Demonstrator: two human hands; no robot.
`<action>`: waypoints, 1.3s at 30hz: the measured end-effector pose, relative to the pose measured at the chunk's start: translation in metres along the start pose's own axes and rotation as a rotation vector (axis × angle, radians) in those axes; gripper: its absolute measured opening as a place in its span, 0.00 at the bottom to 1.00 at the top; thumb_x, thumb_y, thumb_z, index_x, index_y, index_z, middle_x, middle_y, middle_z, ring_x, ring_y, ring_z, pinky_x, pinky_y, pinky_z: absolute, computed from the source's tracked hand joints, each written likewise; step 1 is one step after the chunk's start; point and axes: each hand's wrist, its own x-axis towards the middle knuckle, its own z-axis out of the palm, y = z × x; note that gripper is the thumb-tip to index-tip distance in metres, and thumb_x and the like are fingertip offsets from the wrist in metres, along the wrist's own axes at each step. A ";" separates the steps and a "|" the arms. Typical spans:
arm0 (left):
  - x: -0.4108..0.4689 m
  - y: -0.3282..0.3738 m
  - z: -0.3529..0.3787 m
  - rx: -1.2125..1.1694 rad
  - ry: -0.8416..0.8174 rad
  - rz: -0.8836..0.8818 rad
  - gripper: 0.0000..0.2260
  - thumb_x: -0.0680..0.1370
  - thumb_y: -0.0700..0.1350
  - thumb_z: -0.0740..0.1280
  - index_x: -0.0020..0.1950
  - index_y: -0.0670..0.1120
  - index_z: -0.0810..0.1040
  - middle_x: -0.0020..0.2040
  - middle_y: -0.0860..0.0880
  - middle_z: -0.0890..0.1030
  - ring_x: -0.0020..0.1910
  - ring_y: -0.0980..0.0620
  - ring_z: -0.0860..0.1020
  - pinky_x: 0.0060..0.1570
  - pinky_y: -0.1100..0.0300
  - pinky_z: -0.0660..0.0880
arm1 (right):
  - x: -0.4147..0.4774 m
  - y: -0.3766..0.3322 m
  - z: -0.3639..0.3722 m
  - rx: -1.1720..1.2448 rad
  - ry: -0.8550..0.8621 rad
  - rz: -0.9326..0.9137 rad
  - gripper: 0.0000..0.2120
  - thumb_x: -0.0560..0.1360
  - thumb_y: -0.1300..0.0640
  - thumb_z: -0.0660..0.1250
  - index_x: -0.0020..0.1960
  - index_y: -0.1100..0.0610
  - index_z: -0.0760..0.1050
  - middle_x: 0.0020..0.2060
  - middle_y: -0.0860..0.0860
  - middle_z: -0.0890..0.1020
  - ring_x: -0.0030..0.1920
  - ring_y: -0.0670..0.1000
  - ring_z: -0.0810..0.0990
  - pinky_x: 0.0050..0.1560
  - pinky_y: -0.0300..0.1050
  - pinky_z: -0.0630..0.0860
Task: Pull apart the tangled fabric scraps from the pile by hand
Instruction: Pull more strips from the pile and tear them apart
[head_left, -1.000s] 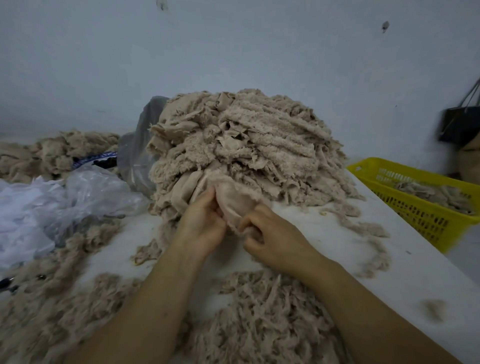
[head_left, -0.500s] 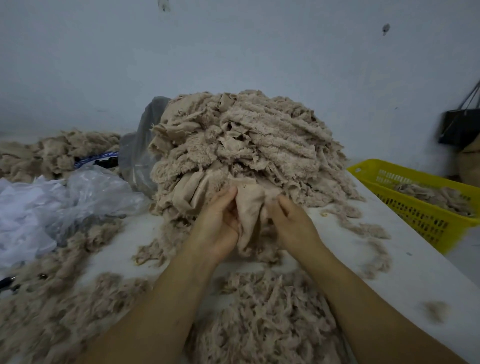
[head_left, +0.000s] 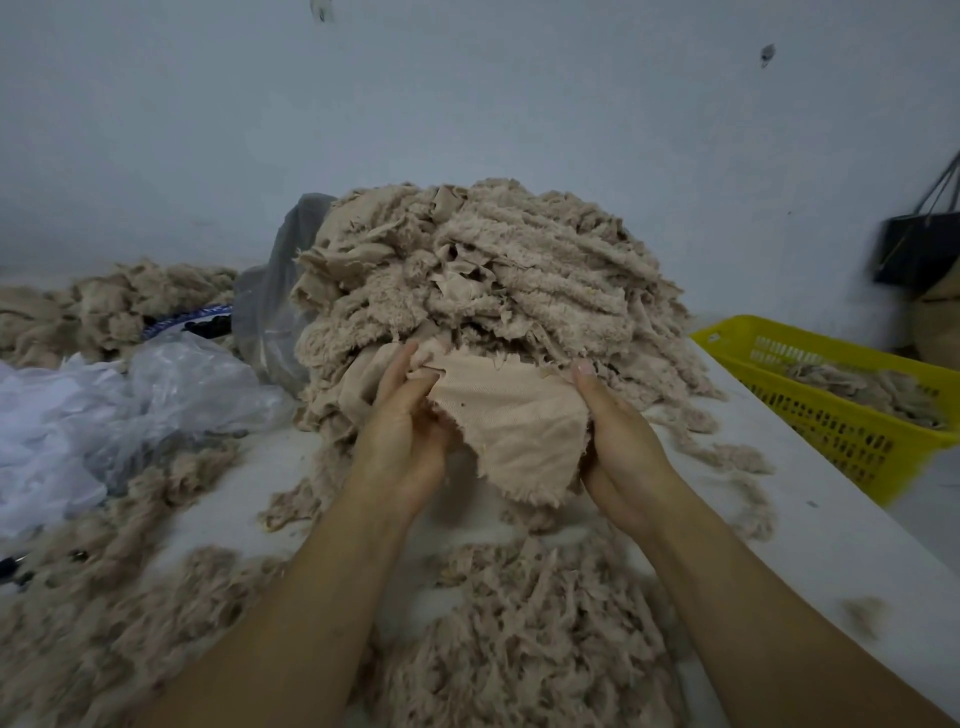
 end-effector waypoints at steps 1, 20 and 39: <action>0.001 0.001 -0.001 0.050 0.006 0.027 0.20 0.79 0.34 0.64 0.68 0.52 0.76 0.47 0.49 0.86 0.41 0.53 0.81 0.39 0.58 0.79 | 0.000 0.000 -0.001 0.001 -0.005 0.004 0.20 0.70 0.41 0.67 0.51 0.53 0.86 0.52 0.55 0.86 0.52 0.53 0.85 0.44 0.46 0.83; -0.018 -0.025 0.008 0.929 -0.271 0.312 0.36 0.80 0.36 0.61 0.73 0.75 0.57 0.37 0.51 0.81 0.30 0.52 0.77 0.34 0.56 0.77 | 0.000 0.005 -0.001 -0.699 0.152 -0.356 0.10 0.80 0.42 0.62 0.48 0.48 0.73 0.40 0.42 0.79 0.39 0.35 0.77 0.37 0.27 0.70; -0.008 -0.014 0.010 -0.024 0.079 -0.303 0.19 0.72 0.48 0.71 0.57 0.36 0.80 0.48 0.38 0.86 0.41 0.44 0.86 0.32 0.53 0.82 | -0.013 0.023 0.012 -0.849 -0.156 -0.259 0.32 0.74 0.33 0.63 0.33 0.63 0.69 0.27 0.58 0.73 0.28 0.57 0.71 0.31 0.48 0.70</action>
